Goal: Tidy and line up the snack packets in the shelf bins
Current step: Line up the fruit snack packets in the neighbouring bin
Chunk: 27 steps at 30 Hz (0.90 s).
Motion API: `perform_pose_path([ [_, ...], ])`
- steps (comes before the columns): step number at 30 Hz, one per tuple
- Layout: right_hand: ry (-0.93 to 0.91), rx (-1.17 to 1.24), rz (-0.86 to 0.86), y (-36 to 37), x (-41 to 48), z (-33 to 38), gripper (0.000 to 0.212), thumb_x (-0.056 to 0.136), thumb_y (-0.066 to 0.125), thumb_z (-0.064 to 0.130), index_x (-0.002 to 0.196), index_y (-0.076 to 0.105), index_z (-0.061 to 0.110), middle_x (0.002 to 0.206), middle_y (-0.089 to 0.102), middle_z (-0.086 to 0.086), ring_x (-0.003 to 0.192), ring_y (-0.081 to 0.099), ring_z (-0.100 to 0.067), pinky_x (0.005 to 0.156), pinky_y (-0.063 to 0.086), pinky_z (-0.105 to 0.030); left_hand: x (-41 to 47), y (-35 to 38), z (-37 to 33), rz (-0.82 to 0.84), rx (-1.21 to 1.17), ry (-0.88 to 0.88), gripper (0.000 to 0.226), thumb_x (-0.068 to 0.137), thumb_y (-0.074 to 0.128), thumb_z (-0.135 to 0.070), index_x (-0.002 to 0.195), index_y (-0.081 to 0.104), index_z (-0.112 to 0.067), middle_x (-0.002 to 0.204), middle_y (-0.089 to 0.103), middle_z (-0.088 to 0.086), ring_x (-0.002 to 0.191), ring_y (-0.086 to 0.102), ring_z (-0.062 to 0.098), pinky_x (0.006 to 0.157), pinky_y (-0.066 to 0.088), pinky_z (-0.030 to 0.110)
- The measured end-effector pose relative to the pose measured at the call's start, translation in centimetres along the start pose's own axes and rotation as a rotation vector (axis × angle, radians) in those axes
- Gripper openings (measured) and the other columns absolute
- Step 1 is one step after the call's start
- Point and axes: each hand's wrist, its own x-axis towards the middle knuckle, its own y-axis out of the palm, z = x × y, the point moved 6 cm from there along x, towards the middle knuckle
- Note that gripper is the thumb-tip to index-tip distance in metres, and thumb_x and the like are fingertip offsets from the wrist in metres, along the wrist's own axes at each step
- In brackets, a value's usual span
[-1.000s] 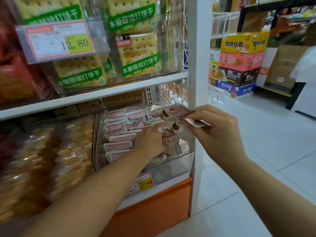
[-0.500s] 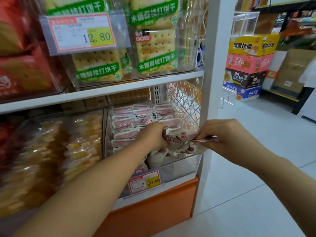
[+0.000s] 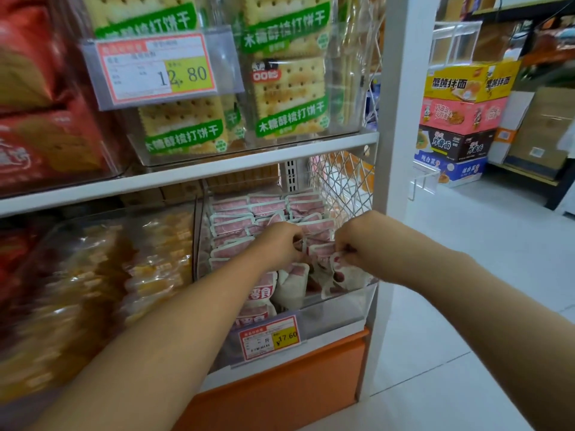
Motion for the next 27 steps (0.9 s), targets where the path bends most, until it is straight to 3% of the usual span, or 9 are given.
perform_pose_path([
  [2,0.009,-0.048,0.014,1.3,1.1,0.6,0.016,0.092,0.048,0.007,0.097,0.059,0.017,0.094,0.06,-0.005,0.084,0.055,-0.02,0.073,0.047,-0.029,-0.1,-0.2,0.0,0.023,0.063,0.03,0.016,0.079,0.072,-0.012,0.093,0.064,-0.01,0.09,0.061,0.006,0.082,0.055,0.019,0.062,0.035,0.025],
  [4,0.017,-0.066,0.003,2.8,1.6,0.7,0.026,0.092,0.046,0.006,0.114,0.055,0.017,0.105,0.061,-0.006,0.092,0.06,-0.023,0.072,0.048,-0.031,-0.3,-0.2,0.0,0.065,0.108,0.046,0.027,0.078,0.069,0.0,0.103,0.065,-0.009,0.096,0.059,0.003,0.093,0.058,0.022,0.068,0.041,0.024],
  [7,-0.012,-0.106,0.046,4.6,1.5,0.9,0.036,0.092,0.044,0.005,0.126,0.048,0.018,0.114,0.06,-0.007,0.101,0.058,-0.026,0.07,0.04,-0.03,-0.9,-0.1,-0.1,0.127,0.058,0.01,0.043,0.083,0.056,0.008,0.12,0.061,-0.013,0.115,0.06,0.005,0.099,0.061,0.025,0.079,0.055,0.037],
  [10,-0.032,-0.154,0.069,4.9,1.4,1.1,0.031,0.093,0.047,0.01,0.123,0.054,0.014,0.116,0.059,-0.008,0.105,0.055,-0.026,0.078,0.042,-0.032,-1.8,-0.5,-0.9,0.129,0.091,0.021,0.04,0.091,0.051,0.0,0.127,0.058,-0.016,0.119,0.061,0.009,0.099,0.062,0.026,0.082,0.054,0.041],
  [13,-0.012,-0.115,0.103,5.2,1.3,0.6,0.026,0.09,0.055,0.015,0.115,0.058,0.012,0.115,0.058,-0.009,0.104,0.054,-0.024,0.08,0.046,-0.032,-3.1,-2.4,-1.4,0.051,0.155,0.036,0.039,0.094,0.054,-0.011,0.133,0.054,-0.02,0.129,0.059,0.002,0.109,0.058,0.017,0.091,0.048,0.03],
  [18,-0.062,0.067,-0.025,3.3,1.1,1.0,0.036,0.088,0.058,0.032,0.122,0.051,0.022,0.121,0.053,0.001,0.112,0.048,-0.021,0.091,0.045,-0.034,-5.8,-3.3,-0.7,0.125,0.155,0.012,0.039,0.087,0.064,-0.042,0.123,0.06,-0.027,0.117,0.063,-0.011,0.098,0.058,0.005,0.08,0.046,0.022],
  [20,-0.107,0.182,-0.06,3.0,1.3,1.8,0.033,0.089,0.057,0.035,0.121,0.054,0.027,0.117,0.058,0.005,0.109,0.05,-0.019,0.091,0.047,-0.035,-6.1,-2.8,-0.8,0.109,0.278,0.023,0.029,0.089,0.059,-0.04,0.116,0.064,-0.029,0.11,0.062,-0.009,0.095,0.055,0.009,0.073,0.04,0.025],
  [23,-0.121,0.213,0.011,3.7,1.4,2.3,0.029,0.088,0.056,0.034,0.117,0.058,0.035,0.11,0.065,0.004,0.107,0.05,-0.019,0.09,0.048,-0.037,-6.4,-3.1,-1.0,-0.043,0.366,0.059,0.014,0.09,0.057,-0.031,0.098,0.065,-0.039,0.098,0.057,-0.01,0.1,0.046,0.013,0.076,0.034,0.029],
  [27,-0.111,0.115,0.045,3.6,1.2,2.1,0.021,0.092,0.053,0.03,0.109,0.062,0.036,0.105,0.065,0.003,0.109,0.044,-0.019,0.092,0.04,-0.034,-7.8,-3.3,-0.2,-0.166,0.256,0.136,0.005,0.088,0.062,-0.038,0.085,0.06,-0.042,0.088,0.055,-0.026,0.093,0.039,0.005,0.077,0.032,0.028],
])
